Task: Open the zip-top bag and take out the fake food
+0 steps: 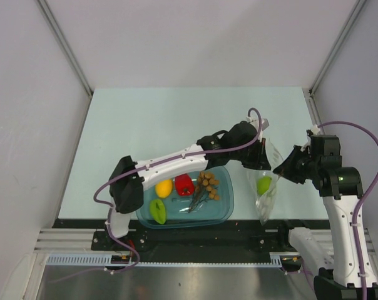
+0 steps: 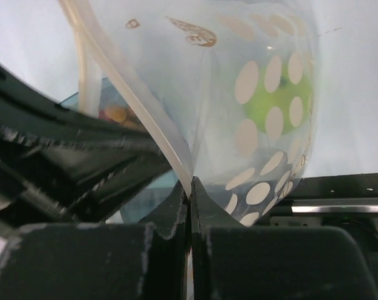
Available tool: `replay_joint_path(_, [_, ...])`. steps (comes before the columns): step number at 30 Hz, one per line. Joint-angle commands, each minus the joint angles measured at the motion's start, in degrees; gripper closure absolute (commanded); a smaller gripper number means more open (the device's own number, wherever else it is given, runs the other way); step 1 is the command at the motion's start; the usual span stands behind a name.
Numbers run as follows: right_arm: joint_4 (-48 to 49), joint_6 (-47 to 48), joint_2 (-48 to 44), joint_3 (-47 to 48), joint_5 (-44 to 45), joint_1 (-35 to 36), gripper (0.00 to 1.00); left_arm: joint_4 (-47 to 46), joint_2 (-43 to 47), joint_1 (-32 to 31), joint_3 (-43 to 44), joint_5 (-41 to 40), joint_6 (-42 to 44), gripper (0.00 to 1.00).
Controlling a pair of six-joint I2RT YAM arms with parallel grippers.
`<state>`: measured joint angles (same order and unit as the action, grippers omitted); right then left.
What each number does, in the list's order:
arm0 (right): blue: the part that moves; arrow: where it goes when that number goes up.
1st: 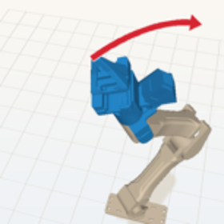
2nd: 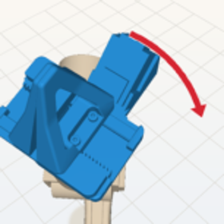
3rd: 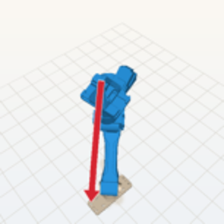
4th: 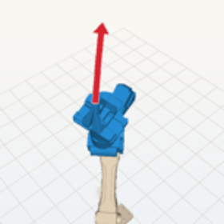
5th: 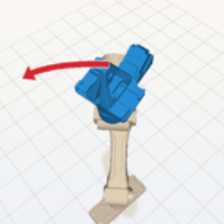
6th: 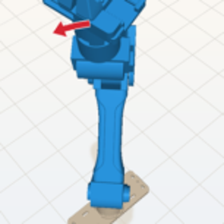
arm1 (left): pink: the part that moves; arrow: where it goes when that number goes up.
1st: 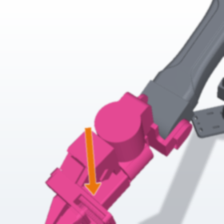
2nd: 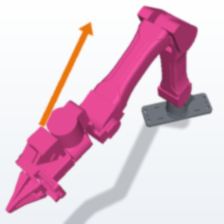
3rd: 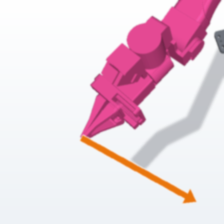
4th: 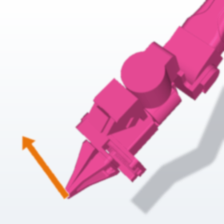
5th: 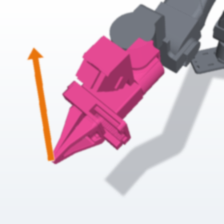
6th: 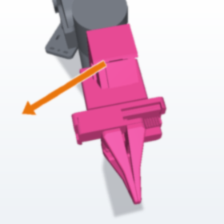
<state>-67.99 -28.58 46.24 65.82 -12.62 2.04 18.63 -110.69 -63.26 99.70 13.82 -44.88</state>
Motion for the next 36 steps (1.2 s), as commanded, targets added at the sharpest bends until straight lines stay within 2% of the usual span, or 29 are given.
replay_joint_path(1, [-0.04,-1.57,0.08,2.12,-1.70,0.50,1.00,12.37,-4.52,-1.51,9.18,-11.52,4.62,1.00])
replay_joint_path(4, [0.66,-2.62,0.17,1.59,-2.67,1.03,1.00,19.15,-6.81,-2.30,15.16,-18.82,5.68,1.00])
replay_joint_path(8, [1.63,-3.41,0.43,0.63,-2.23,2.26,1.00,22.14,-6.55,-2.30,15.78,-22.44,4.37,1.00])
replay_joint_path(16, [2.07,-3.41,0.43,-1.13,-0.83,3.93,1.00,22.15,-3.92,-1.69,19.11,-10.76,-8.54,1.00])
replay_joint_path(20, [2.33,-3.94,0.17,-1.49,-0.74,4.37,1.00,29.07,-6.98,-1.51,24.22,-8.82,-15.75,1.00])
replay_joint_path(24, [2.60,-4.73,0.52,-0.96,-0.30,5.16,1.00,31.64,-8.83,-1.51,23.70,-7.94,-23.30,1.00])
replay_joint_path(29, [2.77,-5.87,0.34,-0.78,0.41,6.30,1.00,32.96,-10.68,-1.77,23.70,-6.97,-28.67,1.00])
replay_joint_path(36, [2.60,-7.19,-0.18,-0.96,0.93,7.45,1.00,35.85,-12.17,-2.21,24.58,-13.64,-33.24,1.00])
